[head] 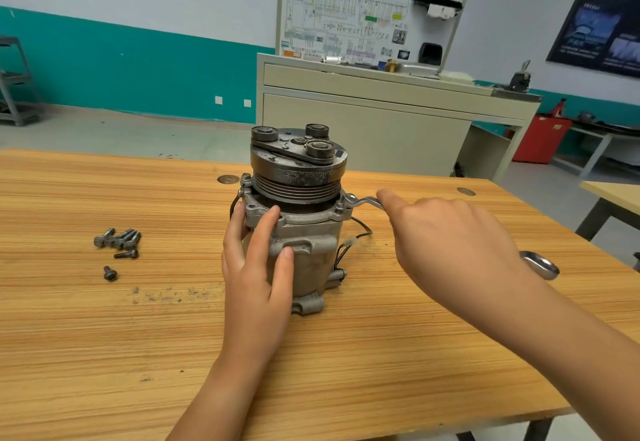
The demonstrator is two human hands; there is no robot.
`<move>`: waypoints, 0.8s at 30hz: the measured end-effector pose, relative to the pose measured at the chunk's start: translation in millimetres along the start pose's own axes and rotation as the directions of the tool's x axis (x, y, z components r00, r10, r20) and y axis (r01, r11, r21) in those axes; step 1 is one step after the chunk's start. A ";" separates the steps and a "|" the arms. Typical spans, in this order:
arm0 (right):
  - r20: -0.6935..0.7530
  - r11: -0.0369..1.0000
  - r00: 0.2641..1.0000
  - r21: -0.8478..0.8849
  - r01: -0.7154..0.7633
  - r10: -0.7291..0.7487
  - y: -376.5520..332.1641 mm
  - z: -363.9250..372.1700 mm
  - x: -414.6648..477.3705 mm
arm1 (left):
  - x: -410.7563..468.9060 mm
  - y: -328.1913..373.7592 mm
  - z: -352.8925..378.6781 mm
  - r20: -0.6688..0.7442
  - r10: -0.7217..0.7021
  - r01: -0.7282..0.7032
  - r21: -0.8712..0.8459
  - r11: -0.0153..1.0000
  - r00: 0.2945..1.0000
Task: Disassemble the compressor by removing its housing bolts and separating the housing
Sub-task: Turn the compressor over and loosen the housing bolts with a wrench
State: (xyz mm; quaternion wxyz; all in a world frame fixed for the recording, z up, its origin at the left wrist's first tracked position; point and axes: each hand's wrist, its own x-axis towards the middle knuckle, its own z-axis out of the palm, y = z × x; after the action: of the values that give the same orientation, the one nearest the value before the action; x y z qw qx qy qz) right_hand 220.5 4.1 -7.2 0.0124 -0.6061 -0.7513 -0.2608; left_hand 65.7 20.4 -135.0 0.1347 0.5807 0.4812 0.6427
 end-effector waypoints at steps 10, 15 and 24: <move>0.071 0.993 0.990 -0.008 0.121 -0.121 -23.9 -3.9 -0.6 | -0.2 1.1 0.0 -0.001 0.012 -0.012 0.004 1.000 1.000; 0.016 0.982 0.984 -0.059 0.180 -0.179 -16.2 7.3 -0.5 | 0.5 0.1 0.4 -0.001 0.012 -0.012 0.003 1.000 1.000; -0.138 0.927 0.926 -0.189 0.325 -0.352 31.8 27.0 50.2 | 0.9 0.0 -1.2 0.001 0.013 -0.013 0.021 1.000 1.000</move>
State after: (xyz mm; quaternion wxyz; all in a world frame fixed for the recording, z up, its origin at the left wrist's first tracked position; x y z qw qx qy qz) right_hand 244.4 64.6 -1.6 -0.0187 -0.4415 -0.8173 -0.3699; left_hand 64.3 20.5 -134.3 0.1247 0.5856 0.4839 0.6383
